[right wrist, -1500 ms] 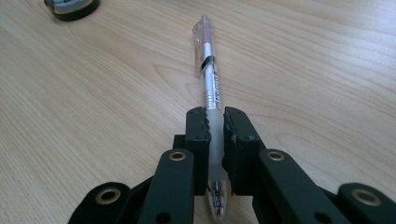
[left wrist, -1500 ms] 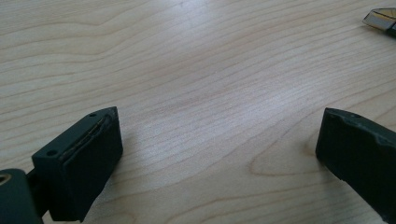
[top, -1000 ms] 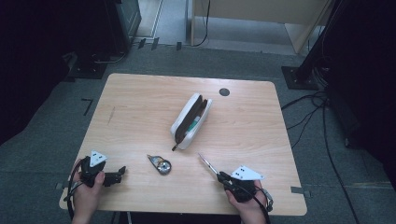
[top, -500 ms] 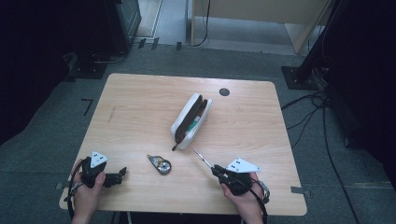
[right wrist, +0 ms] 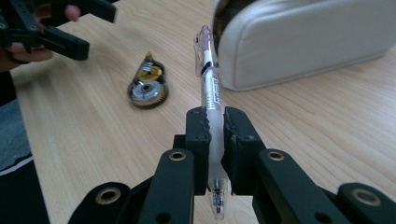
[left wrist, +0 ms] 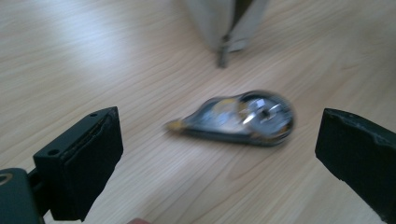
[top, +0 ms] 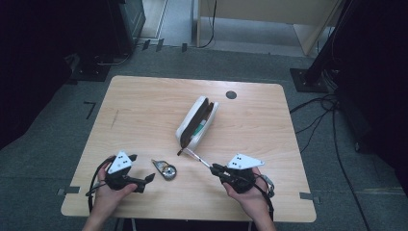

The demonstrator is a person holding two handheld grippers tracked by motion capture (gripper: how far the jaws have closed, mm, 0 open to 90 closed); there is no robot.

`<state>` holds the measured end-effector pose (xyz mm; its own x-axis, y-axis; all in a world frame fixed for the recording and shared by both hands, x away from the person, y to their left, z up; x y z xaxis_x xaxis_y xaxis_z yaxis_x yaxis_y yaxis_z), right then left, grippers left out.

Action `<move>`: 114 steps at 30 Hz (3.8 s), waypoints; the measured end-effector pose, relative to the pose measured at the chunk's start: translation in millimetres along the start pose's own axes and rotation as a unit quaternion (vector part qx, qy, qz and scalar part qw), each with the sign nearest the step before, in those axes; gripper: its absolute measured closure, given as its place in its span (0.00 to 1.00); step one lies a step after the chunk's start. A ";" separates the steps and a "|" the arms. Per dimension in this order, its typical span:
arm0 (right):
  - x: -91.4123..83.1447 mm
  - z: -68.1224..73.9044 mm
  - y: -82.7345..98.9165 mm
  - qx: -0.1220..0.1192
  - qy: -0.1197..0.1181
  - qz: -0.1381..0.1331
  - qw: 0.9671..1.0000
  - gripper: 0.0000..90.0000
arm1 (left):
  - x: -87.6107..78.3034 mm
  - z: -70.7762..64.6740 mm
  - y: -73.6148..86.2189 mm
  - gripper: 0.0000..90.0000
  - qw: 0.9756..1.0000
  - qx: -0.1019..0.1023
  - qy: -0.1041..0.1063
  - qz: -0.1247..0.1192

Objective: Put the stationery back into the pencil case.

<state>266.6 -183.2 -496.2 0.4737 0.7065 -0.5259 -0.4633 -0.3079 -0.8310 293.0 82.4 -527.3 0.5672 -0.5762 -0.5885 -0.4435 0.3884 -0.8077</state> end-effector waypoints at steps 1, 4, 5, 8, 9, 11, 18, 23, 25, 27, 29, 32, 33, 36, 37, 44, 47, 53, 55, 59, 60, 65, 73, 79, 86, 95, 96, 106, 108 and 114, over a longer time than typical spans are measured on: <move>0.5 1.0 -2.0 -0.004 -0.004 0.000 1.000 0.90 | 2.0 -3.9 -3.3 0.01 1.000 0.002 0.009 -0.002; 1.1 2.5 -5.0 -0.007 -0.012 -0.001 1.000 0.90 | 7.4 -12.2 -13.4 0.07 1.000 0.001 0.027 -0.010; 1.7 3.6 -7.7 -0.010 -0.019 0.002 1.000 0.90 | 11.7 -16.9 -21.0 0.08 1.000 0.014 0.025 -0.012; 2.6 5.1 -10.6 -0.012 -0.025 0.007 1.000 0.90 | 17.1 -25.6 -30.1 0.08 0.999 0.037 0.031 -0.013; 2.9 5.5 -11.5 -0.013 -0.028 0.007 1.000 0.90 | 18.4 -27.5 -31.6 0.08 0.998 0.045 0.031 -0.010; 3.3 6.8 -13.1 -0.013 -0.031 0.008 0.999 0.90 | 21.9 -33.9 -35.5 0.08 0.997 0.060 0.039 -0.009; 7.0 12.3 -15.4 -0.022 -0.043 0.007 0.999 0.90 | 30.4 -46.6 -43.3 0.17 0.995 0.080 0.055 -0.006; 8.9 12.5 -13.1 -0.024 -0.044 0.017 0.999 0.90 | 31.3 -46.8 -48.2 0.18 0.994 0.101 0.027 -0.009; 9.5 12.6 -12.9 -0.023 -0.046 0.017 0.999 0.90 | 30.4 -48.6 -51.2 0.18 0.994 0.105 0.032 -0.016; 10.3 13.7 -13.8 -0.023 -0.049 0.017 0.998 0.90 | 29.4 -54.3 -53.8 0.18 0.991 0.125 0.046 -0.021; 11.7 15.5 -14.6 -0.027 -0.052 0.018 0.998 0.90 | 28.9 -60.2 -55.7 0.19 0.987 0.146 0.058 -0.024; 13.8 19.1 -15.1 -0.027 -0.059 0.025 0.998 0.90 | 29.8 -66.3 -57.5 0.19 0.983 0.166 0.068 -0.027; 14.6 20.3 -15.3 -0.029 -0.061 0.027 0.997 0.90 | 30.7 -67.6 -57.6 0.19 0.982 0.172 0.069 -0.025; 15.7 22.1 -15.9 -0.034 -0.065 0.030 0.997 0.90 | 34.4 -68.1 -57.1 0.25 0.981 0.184 0.055 -0.020; 15.6 22.6 -15.9 -0.034 -0.067 0.032 0.997 0.90 | 35.7 -67.8 -56.8 0.26 0.981 0.188 0.051 -0.019; 14.9 24.3 -16.3 -0.030 -0.077 0.039 0.996 0.90 | 44.0 -66.1 -49.7 0.38 0.975 0.221 0.027 0.002; 16.0 24.2 -15.4 -0.034 -0.080 0.045 0.995 0.90 | 46.4 -67.0 -46.0 0.45 0.971 0.237 0.022 0.012; 16.6 24.9 -14.4 -0.035 -0.088 0.051 0.994 0.90 | 45.4 -67.0 -44.6 0.60 0.968 0.249 0.020 0.010; 14.6 25.5 -14.4 -0.033 -0.091 0.049 0.994 0.90 | 42.9 -66.1 -44.2 0.62 0.967 0.252 0.029 0.003; 11.1 22.8 -17.1 -0.025 -0.103 0.037 0.994 0.89 | 42.3 -67.6 -38.9 0.71 0.961 0.273 0.037 0.012; 10.2 20.9 -17.1 -0.022 -0.105 0.036 0.994 0.88 | 42.0 -68.3 -37.1 0.73 0.959 0.279 0.040 0.015; 4.5 5.9 -26.4 -0.004 -0.069 -0.024 0.997 0.67 | 38.1 -79.8 -31.9 0.89 0.955 0.283 0.089 0.019; -6.9 -10.1 -31.7 0.016 -0.027 -0.079 0.996 0.59 | 40.8 -76.5 -29.9 0.89 0.965 0.240 0.097 0.027; -12.7 -21.8 -28.3 0.022 0.002 -0.095 0.995 0.56 | 40.7 -71.5 -30.8 0.90 0.972 0.214 0.088 0.035; -17.9 -32.9 -19.5 0.025 0.029 -0.095 0.995 0.52 | 42.4 -58.9 -30.8 0.90 0.980 0.185 0.065 0.043; -25.3 -59.6 10.1 0.045 0.094 -0.065 0.992 0.33 | 33.7 -51.7 -37.2 0.90 0.984 0.163 0.063 0.027; -25.4 -62.1 14.3 0.049 0.102 -0.058 0.992 0.31 | 33.3 -51.1 -37.8 0.90 0.984 0.163 0.062 0.026; -25.5 -91.0 61.4 0.096 0.159 0.001 0.983 0.13 | 32.7 -45.3 -43.0 0.90 0.986 0.156 0.049 0.020; -26.8 -96.2 70.0 0.101 0.171 0.015 0.980 0.09 | 31.6 -43.7 -46.9 0.90 0.987 0.153 0.042 0.014; -26.7 -106.0 91.1 0.100 0.202 0.049 0.973 0.09 | 28.7 -38.6 -52.8 0.90 0.990 0.136 0.031 0.006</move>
<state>291.1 -297.7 -577.1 0.6574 0.3596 -0.6622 -0.6383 -0.2013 -0.7430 305.9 17.6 -500.2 0.5155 -0.6098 -0.6021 -0.2418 0.5705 -0.7849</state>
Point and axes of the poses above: each handheld gripper's, and its own axes: x roughly forward along the jaws, y roughly out of its underside, z roughly to its left, the point moved 8 cm from there along x, roughly forward along the jaws, and after that the axes turned 4 degrees about -y, right-handed, at the moved point
